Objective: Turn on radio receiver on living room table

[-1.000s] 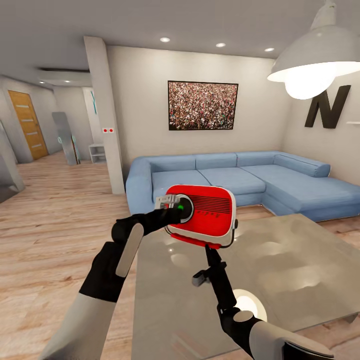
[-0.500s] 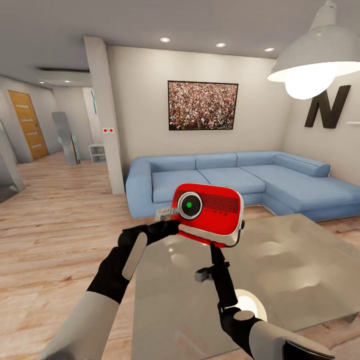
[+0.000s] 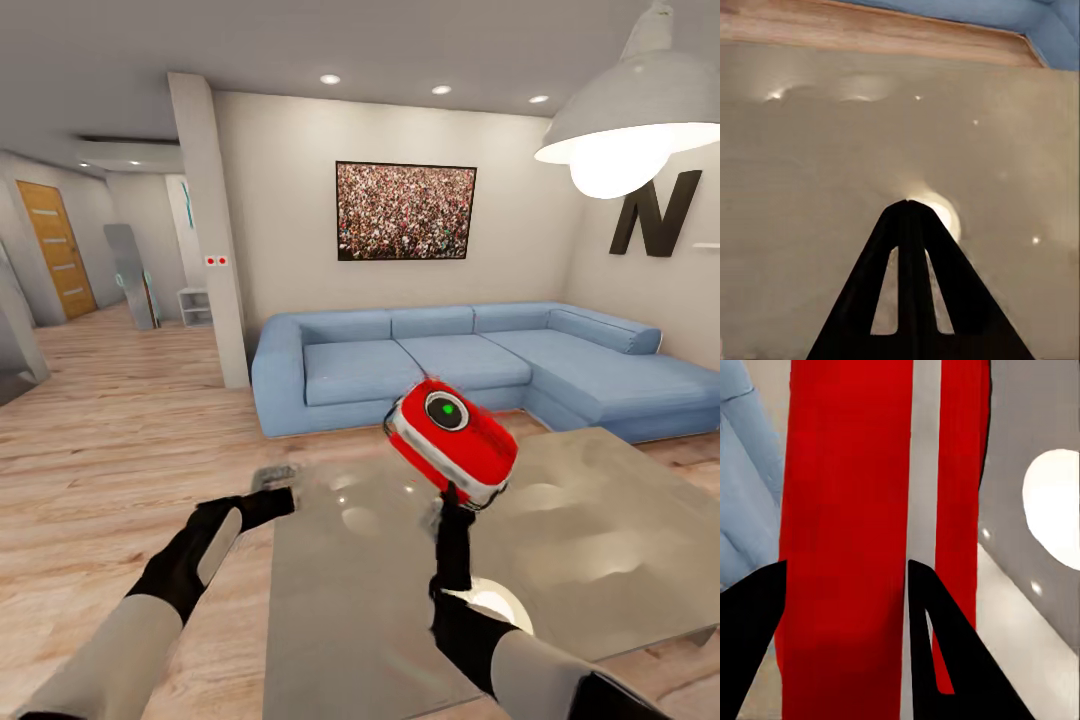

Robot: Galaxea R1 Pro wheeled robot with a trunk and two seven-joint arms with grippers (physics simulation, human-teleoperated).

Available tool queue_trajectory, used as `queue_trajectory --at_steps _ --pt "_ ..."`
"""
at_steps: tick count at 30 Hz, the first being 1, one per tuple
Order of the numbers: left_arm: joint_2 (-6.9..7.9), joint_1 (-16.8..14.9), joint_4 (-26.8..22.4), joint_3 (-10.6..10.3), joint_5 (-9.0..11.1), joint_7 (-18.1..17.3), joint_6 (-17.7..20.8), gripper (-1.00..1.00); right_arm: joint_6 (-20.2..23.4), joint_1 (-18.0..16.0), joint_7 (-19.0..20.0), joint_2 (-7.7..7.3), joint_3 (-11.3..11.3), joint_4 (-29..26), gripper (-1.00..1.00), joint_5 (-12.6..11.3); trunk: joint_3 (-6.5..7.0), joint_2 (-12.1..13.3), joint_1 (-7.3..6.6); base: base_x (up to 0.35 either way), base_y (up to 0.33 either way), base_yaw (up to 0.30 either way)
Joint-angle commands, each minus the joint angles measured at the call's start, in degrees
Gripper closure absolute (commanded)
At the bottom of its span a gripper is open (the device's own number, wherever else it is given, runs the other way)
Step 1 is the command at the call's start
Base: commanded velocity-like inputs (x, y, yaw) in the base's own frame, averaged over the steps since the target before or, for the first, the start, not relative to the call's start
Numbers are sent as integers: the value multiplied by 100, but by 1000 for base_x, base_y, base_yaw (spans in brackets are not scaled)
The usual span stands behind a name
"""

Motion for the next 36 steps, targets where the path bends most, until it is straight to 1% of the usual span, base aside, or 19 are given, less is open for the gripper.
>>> queue_trajectory --at_steps 1,3,4,5,6,7,11,12,14,15,18,19,21,23,26,28,30,32,36 --pt "63 3 165 166 9 2 -65 100 -177 -3 208 0 -209 -172 100 30 1 -1 -1 0 0 0" --pt "167 5 528 526 -10 8 -287 100 -421 -3 867 0 -743 -517 100 29 1 -1 -1 0 0 0" --pt "254 6 823 738 -22 16 -477 100 -507 -3 1410 0 -1175 -804 100 29 1 -1 -1 0 0 0" --pt "322 6 1036 829 -27 24 -598 100 -540 -3 1782 0 -1462 -995 100 29 1 -1 -1 0 0 0" --pt "395 6 1253 886 -30 34 -715 100 -561 -3 2155 0 -1729 -1167 100 29 1 -1 -1 0 0 0" --pt "499 7 1582 937 -32 42 -919 100 -577 -3 2709 0 -2084 -1386 100 25 1 -1 -1 0 0 0" --pt "687 7 2607 979 -35 53 -1716 100 -550 -3 4159 0 -2931 -1836 100 16 1 -1 -1 0 0 0" --pt "743 7 3002 980 -35 53 -2042 100 -532 -3 4699 0 -3303 -1941 100 14 1 -1 -1 0 0 0" --pt "789 7 3488 978 -35 52 -2428 100 -465 -3 5472 0 -3853 -2081 100 12 1 -1 -1 0 0 0" --pt "806 7 3829 975 -35 51 -2664 100 -321 -3 6091 1 -4260 -2213 100 12 1 -1 -1 0 0 0" --pt "817 7 4394 965 -41 46 -3015 100 443 -3 7300 0 -4912 -2601 100 16 1 -1 -1 0 0 0" --pt "816 7 4631 960 -44 44 -3122 100 984 -3 7793 0 -5102 -2825 100 22 1 -1 -1 0 0 0" --pt "818 13 4855 952 -72 45 -3211 100 1602 -3 8203 0 -5223 -3092 100 26 1 -1 -1 0 0 0" --pt "837 102 4964 947 -176 49 -3260 100 2015 -3 8413 0 -5277 -3268 100 28 1 -1 -1 0 0 0" --pt "846 278 4998 946 -320 50 -3318 100 2371 -3 8487 0 -5304 -3333 100 29 1 -1 -1 0 0 0" --pt "847 391 5006 945 -365 51 -3413 100 3027 -3 8512 0 -5310 -3348 100 22 1 -1 -1 0 0 0" --pt "838 451 5007 945 -378 48 -3489 100 3519 -3 8523 6 -5308 -3353 100 17 1 -1 -1 0 0 0" --pt "834 489 5008 945 -386 44 -3543 100 3783 -3 8530 20 -5304 -3355 100 13 1 -1 -1 0 0 0" --pt "832 530 5008 945 -394 42 -3571 100 3882 -3 8568 53 -5286 -3351 100 -21 1 -1 -1 0 0 0"
